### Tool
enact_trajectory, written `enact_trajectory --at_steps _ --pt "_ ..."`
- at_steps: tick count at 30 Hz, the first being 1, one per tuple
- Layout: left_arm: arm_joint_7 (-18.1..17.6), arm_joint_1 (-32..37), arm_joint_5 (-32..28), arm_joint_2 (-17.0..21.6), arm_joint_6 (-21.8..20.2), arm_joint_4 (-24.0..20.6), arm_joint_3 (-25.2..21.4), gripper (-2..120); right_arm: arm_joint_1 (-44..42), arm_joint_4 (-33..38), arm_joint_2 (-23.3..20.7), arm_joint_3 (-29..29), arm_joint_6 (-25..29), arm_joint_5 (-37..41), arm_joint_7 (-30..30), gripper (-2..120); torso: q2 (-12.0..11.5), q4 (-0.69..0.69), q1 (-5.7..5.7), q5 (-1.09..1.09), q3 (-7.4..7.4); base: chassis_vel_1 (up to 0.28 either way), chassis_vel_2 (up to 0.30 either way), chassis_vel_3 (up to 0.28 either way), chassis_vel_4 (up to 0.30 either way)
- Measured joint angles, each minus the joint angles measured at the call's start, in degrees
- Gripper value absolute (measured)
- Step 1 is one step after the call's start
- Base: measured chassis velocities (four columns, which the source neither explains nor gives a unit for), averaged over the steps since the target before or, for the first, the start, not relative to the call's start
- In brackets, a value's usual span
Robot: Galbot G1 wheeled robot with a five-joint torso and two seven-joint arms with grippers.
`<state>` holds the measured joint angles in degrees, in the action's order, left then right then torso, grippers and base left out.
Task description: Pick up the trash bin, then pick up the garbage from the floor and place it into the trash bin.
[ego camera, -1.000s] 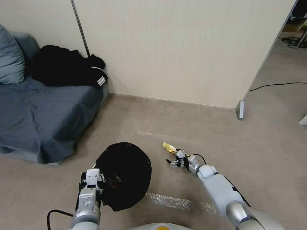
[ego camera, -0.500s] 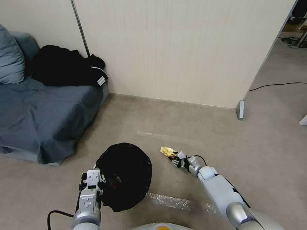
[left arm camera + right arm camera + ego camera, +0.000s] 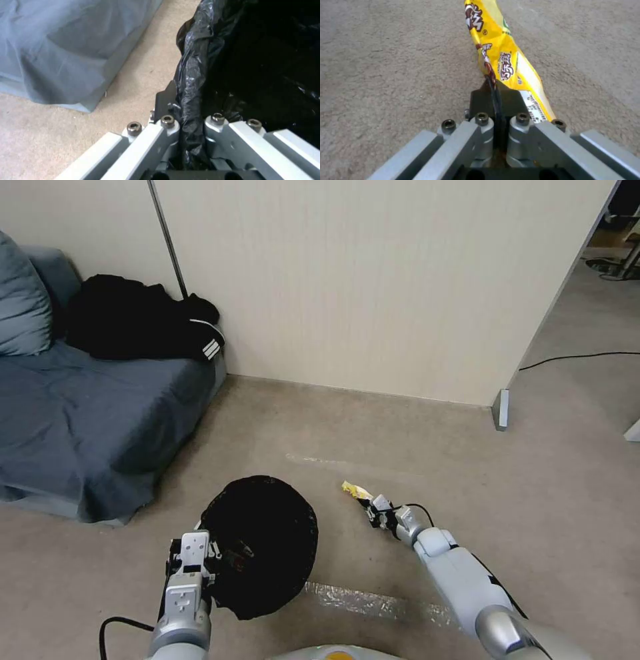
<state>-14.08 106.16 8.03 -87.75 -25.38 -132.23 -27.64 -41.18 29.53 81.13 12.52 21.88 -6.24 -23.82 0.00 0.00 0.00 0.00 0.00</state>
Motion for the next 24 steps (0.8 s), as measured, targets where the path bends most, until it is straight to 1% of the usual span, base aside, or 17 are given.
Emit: enact_trajectory --at_steps 6,7,9,10,11,12,13,14,15,16,17,18,19,21,22,23,24 --pt "0.00 0.05 0.01 0.06 0.08 -0.03 0.09 1 -0.78 0.91 -0.22 0.03 0.87 0.38 0.96 0 0.00 0.00 0.00 0.00 0.00 0.000 0.000 0.000 0.000" --pt "0.00 0.03 -0.02 0.09 0.09 -0.04 0.00 1 -1.29 1.92 -0.29 0.02 1.58 0.75 1.42 0 0.00 0.00 0.00 0.00 0.00 0.000 0.000 0.000 0.000" --pt "0.01 -0.07 -0.15 0.23 0.09 -0.04 -0.21 1 -3.45 6.51 -0.75 -0.04 3.05 2.16 2.03 0 0.00 0.00 0.00 0.00 0.00 0.000 0.000 0.000 0.000" --pt "0.01 -0.07 -0.15 0.23 0.09 -0.04 -0.21 1 -3.45 6.51 -0.75 -0.04 3.05 2.16 2.03 0 0.00 0.00 0.00 0.00 0.00 0.000 0.000 0.000 0.000" --pt "0.01 -0.13 -0.20 0.32 0.09 -0.04 -0.33 1 -5.07 9.73 -1.04 -0.17 4.82 3.20 2.10 0 0.00 -0.01 0.00 -0.01 0.00 0.000 0.000 0.000 0.000" --pt "0.01 -0.18 -0.26 0.42 0.09 -0.01 -0.35 1 -7.42 14.90 -1.45 -0.40 7.39 3.90 2.10 0 0.00 -0.01 0.00 0.01 0.00 0.000 0.000 0.000 0.000" --pt "0.01 -0.18 -0.26 0.42 0.09 -0.01 -0.35 1 -7.42 14.90 -1.45 -0.40 7.39 3.90 2.10 0 0.00 -0.01 0.00 0.01 0.00 0.000 0.000 0.000 0.000" --pt "0.01 -0.20 -0.27 0.43 0.09 0.03 -0.34 1 -9.45 19.97 -1.81 -0.45 8.54 3.97 2.09 0 0.00 -0.01 0.00 0.00 0.00 0.000 0.000 0.000 0.000" --pt "0.01 -0.25 -0.29 0.44 0.09 0.09 -0.35 1 -11.62 25.30 -2.09 -0.38 9.37 4.33 2.01 0 0.00 0.01 0.00 -0.01 0.00 0.000 0.000 0.000 0.000" --pt "0.01 -0.25 -0.29 0.44 0.09 0.09 -0.35 1 -11.62 25.30 -2.09 -0.38 9.37 4.33 2.01 0 0.00 0.01 0.00 -0.01 0.00 0.000 0.000 0.000 0.000" --pt "0.01 -0.29 -0.31 0.46 0.09 0.14 -0.38 1 -12.85 28.58 -2.25 -0.36 9.63 4.79 1.84 0 0.00 0.00 0.00 0.00 0.00 0.000 0.000 0.000 0.000" --pt "0.01 -0.38 -0.37 0.55 0.09 0.30 -0.42 1 -16.06 37.40 -2.84 -0.63 9.61 6.46 1.46 0 0.00 0.00 0.00 0.00 0.00 0.000 0.000 0.000 0.000" --pt "0.01 -0.38 -0.37 0.55 0.09 0.30 -0.42 1 -16.06 37.40 -2.84 -0.63 9.61 6.46 1.46 0 0.00 0.00 0.00 0.00 0.00 0.000 0.000 0.000 0.000" --pt "0.01 -0.71 -0.46 0.59 0.08 0.57 -0.35 1 -20.62 50.06 -3.80 -1.93 8.71 8.63 0.44 0 0.00 0.00 0.00 -0.01 0.00 0.000 0.000 0.000 0.000" --pt "0.01 -0.71 -0.46 0.59 0.08 0.57 -0.35 1 -20.62 50.06 -3.80 -1.93 8.71 8.63 0.44 0 0.00 0.00 0.00 -0.01 0.00 0.000 0.000 0.000 0.000" --pt "0.01 -0.83 -0.50 0.58 0.07 0.68 -0.25 1 -21.93 53.70 -4.09 -2.44 8.45 9.17 0.11 0 0.00 -0.01 -0.01 0.00 0.00 0.000 0.000 0.000 0.000" --pt "0.01 -1.01 -0.52 0.57 0.04 0.98 -0.07 1 -24.13 60.21 -4.80 -3.54 8.25 10.04 -0.22 0 0.00 0.00 0.00 -0.01 0.00 0.000 0.000 0.000 0.000"
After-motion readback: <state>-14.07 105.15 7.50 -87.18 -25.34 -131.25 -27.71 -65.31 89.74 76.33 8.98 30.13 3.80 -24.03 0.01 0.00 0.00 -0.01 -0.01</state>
